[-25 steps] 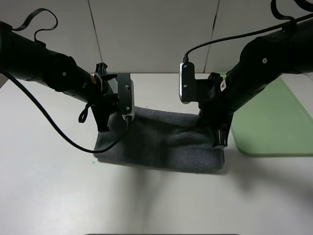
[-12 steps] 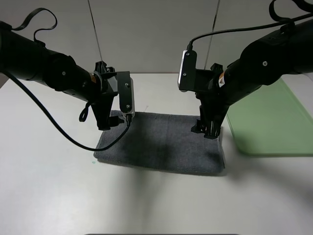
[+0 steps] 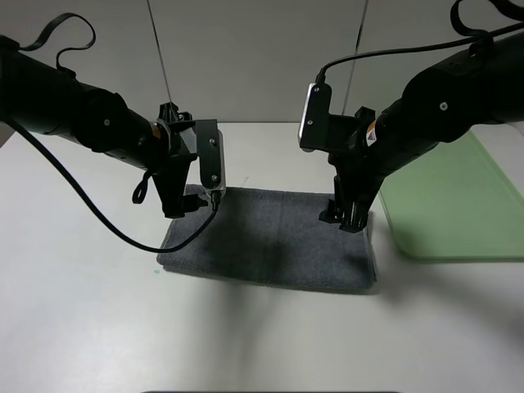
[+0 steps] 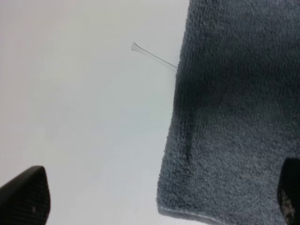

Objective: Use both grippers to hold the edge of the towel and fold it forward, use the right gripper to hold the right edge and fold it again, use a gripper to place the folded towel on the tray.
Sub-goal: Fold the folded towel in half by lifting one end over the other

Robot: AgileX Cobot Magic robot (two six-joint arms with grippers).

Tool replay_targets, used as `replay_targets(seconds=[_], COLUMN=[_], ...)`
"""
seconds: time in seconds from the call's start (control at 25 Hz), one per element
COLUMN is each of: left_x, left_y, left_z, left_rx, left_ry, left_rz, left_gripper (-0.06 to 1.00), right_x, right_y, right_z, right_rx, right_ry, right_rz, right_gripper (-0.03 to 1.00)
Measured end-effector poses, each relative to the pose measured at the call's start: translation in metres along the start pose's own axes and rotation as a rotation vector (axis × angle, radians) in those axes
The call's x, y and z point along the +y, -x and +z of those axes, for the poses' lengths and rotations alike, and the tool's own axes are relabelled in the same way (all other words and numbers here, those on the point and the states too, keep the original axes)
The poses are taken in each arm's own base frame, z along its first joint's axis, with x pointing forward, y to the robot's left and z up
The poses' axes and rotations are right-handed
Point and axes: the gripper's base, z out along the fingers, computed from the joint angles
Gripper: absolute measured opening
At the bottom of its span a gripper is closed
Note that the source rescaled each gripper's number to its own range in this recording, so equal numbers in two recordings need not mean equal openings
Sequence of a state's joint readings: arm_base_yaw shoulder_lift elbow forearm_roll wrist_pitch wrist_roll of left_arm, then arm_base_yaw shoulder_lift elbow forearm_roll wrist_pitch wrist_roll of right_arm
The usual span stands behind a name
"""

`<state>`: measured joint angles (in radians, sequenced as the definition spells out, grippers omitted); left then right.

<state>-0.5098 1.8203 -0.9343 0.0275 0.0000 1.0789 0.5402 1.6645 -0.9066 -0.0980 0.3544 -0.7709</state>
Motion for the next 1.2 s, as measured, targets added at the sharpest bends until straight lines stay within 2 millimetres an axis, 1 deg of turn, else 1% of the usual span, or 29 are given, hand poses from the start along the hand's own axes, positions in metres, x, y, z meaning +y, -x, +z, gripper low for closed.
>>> replay_targets(seconds=[0.12,0.36,0.52,0.64,0.76,0.96,1.12,1.2], left_x=[0.006,0.023,0.023,0.02,0.015,0.007,0.004,0.003], left_y=[0.003,0.011,0.011,0.009,0.006,0.002,0.0,0.0], left_z=[-0.012,-0.053,-0.077,-0.1,-0.127,-0.173,-0.21,-0.231], left_rx=[-0.004,-0.029,0.008,0.055,0.106,0.18,0.176,0.133], left_ry=[0.009,0.058,0.0,-0.066,-0.125,-0.171,-0.131,-0.091], left_rz=[-0.009,-0.103,-0.155,-0.2,-0.298,-0.539,-0.737,-0.82], left_gripper=[0.98,0.98,0.98,0.98,0.98,0.98,0.98,0.98], right_x=[0.001,-0.001,-0.002,-0.001,0.0,0.004,0.01,0.013], right_y=[-0.001,0.0,-0.001,-0.002,-0.003,-0.002,-0.002,-0.001], right_z=[-0.001,-0.016,-0.029,-0.039,-0.044,-0.05,-0.053,-0.053], right_rx=[0.016,0.007,0.012,0.02,0.024,0.024,0.037,0.047], right_ry=[0.013,-0.002,-0.004,-0.001,0.006,0.052,0.116,0.145], right_rz=[0.053,0.192,0.277,0.33,0.381,0.51,0.609,0.637], right_gripper=[1.0,1.0,1.0,1.0,1.0,1.0,1.0,1.0])
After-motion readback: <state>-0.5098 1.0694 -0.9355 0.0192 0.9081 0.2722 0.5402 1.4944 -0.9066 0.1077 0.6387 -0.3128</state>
